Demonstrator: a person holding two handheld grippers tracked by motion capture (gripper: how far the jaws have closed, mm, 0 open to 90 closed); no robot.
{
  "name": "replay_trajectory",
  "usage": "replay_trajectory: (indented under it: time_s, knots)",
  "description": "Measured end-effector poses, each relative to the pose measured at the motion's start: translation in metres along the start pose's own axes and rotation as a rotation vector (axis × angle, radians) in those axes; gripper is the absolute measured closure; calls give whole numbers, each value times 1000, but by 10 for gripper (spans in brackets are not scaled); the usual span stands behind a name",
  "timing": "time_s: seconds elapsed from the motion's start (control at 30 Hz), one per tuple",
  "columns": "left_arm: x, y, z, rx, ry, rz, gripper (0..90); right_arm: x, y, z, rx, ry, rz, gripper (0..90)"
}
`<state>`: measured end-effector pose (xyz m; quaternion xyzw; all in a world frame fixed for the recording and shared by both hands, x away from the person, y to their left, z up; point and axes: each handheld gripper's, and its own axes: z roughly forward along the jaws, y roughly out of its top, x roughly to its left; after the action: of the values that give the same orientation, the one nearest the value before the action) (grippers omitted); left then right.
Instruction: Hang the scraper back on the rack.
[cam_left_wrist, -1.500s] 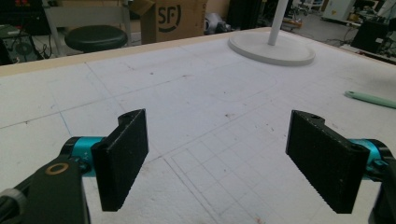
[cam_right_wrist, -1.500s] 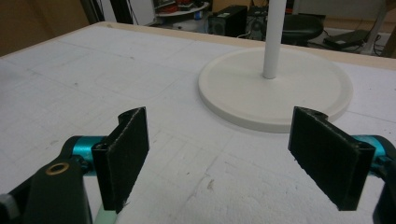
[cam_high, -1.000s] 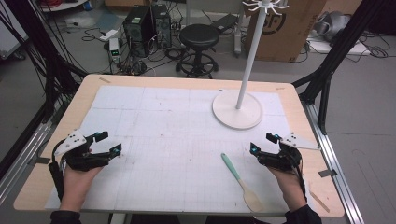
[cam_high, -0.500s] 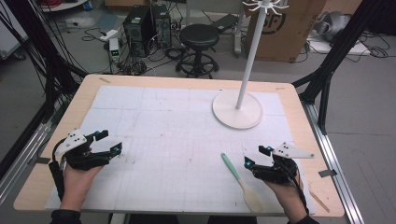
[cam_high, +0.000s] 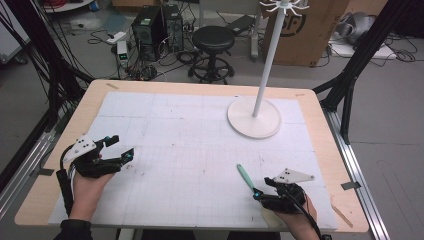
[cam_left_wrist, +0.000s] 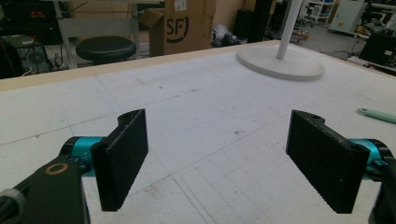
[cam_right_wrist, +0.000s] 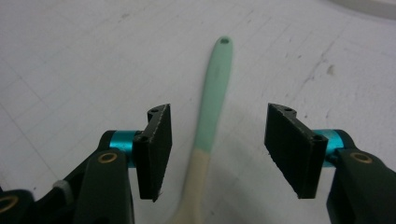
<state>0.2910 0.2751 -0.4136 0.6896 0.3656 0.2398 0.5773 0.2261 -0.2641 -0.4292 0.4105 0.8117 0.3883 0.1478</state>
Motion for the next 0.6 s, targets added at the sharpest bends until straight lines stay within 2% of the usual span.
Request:
replay_trajectory:
  time_s: [0.23, 0.4, 0.43, 0.47, 0.57, 0.6]
  knots:
    - [1, 0, 0, 2, 10, -2, 218, 7, -6, 4, 57, 4, -9, 516]
    - [-1, 0, 0, 9, 4, -3, 220, 14, -10, 7, 89, -33, -61, 576]
    - [-1, 0, 0, 14, 3, 1, 221, 15, -10, 7, 91, -35, -58, 600]
    - [-2, -1, 0, 18, 1, -1, 221, 16, -10, 7, 90, -33, -72, 662]
    - [-3, -1, 1, 20, -3, 5, 221, 19, -10, 7, 91, -39, -76, 700]
    - [-5, -1, 1, 22, -4, 1, 222, 19, -9, 7, 97, -48, -52, 730]
